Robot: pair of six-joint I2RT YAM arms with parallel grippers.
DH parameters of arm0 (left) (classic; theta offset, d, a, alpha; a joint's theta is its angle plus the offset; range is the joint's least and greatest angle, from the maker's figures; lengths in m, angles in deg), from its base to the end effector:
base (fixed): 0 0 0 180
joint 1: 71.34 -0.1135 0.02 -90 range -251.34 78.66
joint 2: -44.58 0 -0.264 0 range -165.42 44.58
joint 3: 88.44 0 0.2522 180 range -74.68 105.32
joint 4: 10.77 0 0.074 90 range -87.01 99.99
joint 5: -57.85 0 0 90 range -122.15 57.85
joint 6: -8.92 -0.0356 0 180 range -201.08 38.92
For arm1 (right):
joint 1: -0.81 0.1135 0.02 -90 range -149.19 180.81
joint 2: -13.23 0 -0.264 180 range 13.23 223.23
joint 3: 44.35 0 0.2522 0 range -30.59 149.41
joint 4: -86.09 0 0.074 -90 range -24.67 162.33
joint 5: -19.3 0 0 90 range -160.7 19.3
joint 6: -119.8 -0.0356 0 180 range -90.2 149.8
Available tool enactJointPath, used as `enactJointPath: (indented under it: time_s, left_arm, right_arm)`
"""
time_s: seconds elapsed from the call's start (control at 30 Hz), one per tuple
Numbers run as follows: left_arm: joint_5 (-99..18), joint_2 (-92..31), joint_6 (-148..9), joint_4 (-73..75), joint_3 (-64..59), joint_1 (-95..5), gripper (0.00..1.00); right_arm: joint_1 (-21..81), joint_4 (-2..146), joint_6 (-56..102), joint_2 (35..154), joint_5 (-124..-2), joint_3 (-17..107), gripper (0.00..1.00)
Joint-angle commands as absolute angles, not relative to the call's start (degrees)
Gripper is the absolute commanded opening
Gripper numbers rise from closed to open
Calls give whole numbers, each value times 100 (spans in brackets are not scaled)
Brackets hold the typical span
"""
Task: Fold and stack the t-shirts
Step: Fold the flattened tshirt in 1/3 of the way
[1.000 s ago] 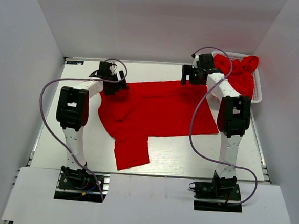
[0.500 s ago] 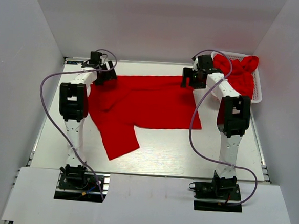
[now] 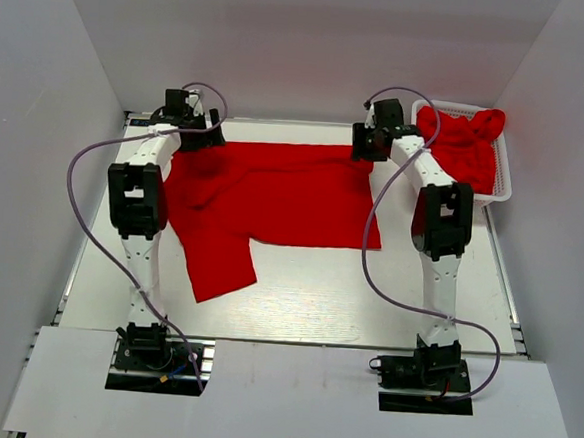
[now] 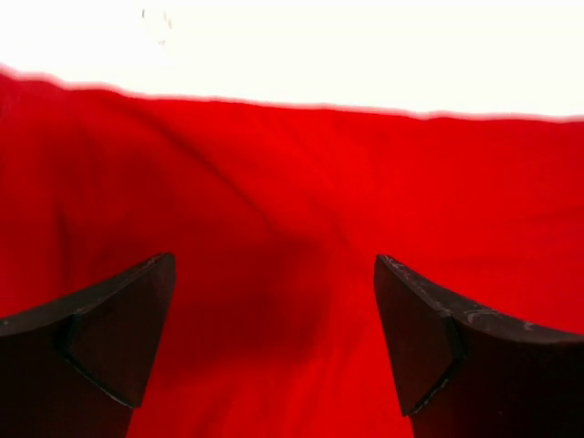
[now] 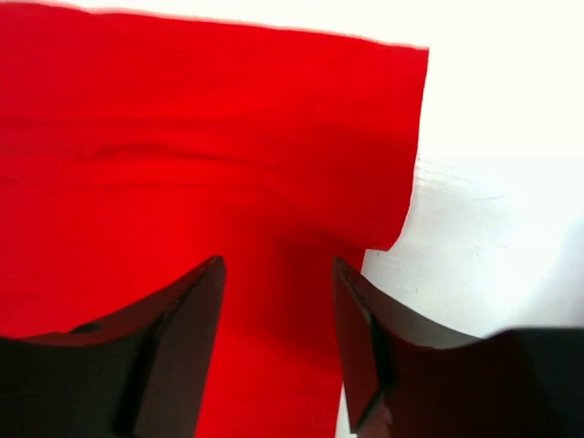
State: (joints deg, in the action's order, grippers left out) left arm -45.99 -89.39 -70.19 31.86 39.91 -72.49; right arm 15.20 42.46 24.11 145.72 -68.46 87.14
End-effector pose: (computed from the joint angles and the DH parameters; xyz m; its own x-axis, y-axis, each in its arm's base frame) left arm 0.5266 0.0021 0.1978 -0.7589 -0.1987 -0.6202 -0.0037 0.9536 -0.3011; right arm 0.5115 0.1327 0.2268 -0.7044 -0.0785 -0.7054 -0.2064 0.9735 0.0979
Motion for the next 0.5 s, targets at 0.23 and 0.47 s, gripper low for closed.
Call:
enactJointPath:
  time_s: [0.23,0.47]
  left_arm:
    - [-4278,-6468,-6693,2761,1728,-7179,100]
    - [-4278,-6458,-6640,3015,1497,-7231,100]
  right_arm:
    - [1619,4613,3287,14841,-7237,8736,50]
    - [1654,4763,3691,15121,-7396,8858,50]
